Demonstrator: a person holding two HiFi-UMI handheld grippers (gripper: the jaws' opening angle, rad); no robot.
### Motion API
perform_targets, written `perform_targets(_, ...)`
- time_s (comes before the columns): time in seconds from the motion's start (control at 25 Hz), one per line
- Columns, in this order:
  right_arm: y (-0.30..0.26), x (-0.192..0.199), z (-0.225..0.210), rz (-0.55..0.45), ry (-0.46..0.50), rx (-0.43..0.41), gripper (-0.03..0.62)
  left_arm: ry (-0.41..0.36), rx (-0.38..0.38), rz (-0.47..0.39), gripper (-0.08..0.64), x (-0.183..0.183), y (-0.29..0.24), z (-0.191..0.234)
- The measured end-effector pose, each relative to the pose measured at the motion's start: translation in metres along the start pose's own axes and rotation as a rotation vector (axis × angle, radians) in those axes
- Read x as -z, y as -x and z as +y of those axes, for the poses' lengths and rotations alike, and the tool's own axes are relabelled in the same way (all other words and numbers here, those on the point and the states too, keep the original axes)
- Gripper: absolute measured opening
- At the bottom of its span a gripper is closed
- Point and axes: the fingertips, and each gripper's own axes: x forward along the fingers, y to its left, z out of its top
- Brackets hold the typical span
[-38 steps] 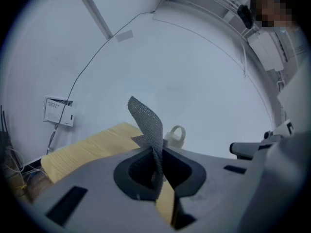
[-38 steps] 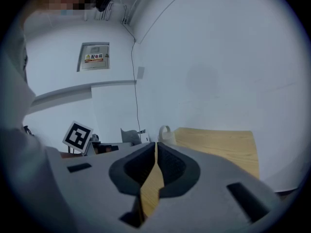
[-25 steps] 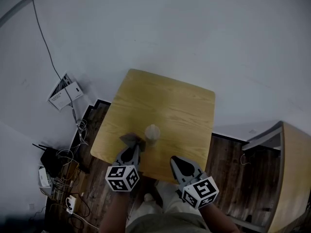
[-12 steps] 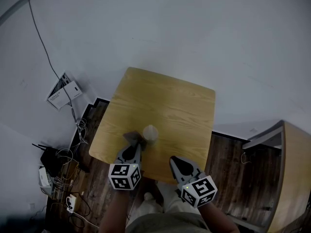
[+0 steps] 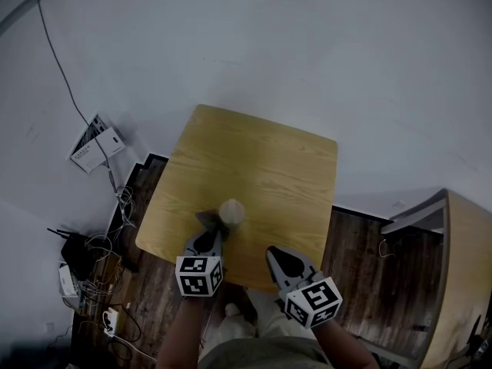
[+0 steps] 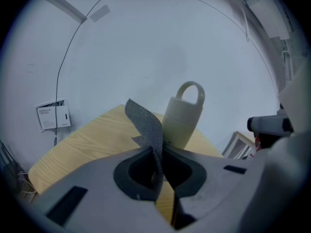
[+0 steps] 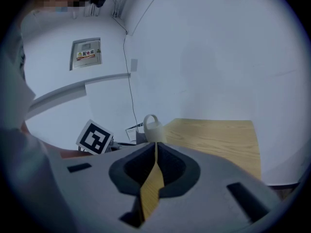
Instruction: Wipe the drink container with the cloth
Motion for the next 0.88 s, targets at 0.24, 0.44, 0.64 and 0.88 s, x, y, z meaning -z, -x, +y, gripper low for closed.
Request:
perform_targets(0.24,-0.003,0.002,-0.002,0.013,0.001,-0.005,0.012,-0.01,-0.007,0.046,0.021,0.012,-0.012,0.003)
perform_targets(0.44,-0.006,0.004,-0.001,0.023,0.004,-0.011,0.012,-0.01,-0.018,0.094,0.021,0.023,-0.022,0.009)
perform_targets(0.64,-0.01,0.004,-0.003,0.028,0.007,-0.012,0.012,-0.023,-0.028,0.145,0.021,0.035,-0.031,0.014)
perform_targets(0.88,-0.015,0.002,-0.004,0.026,0.005,-0.012,0.012,-0.042,-0.038,0.185,0.021,0.044,-0.04,0.019)
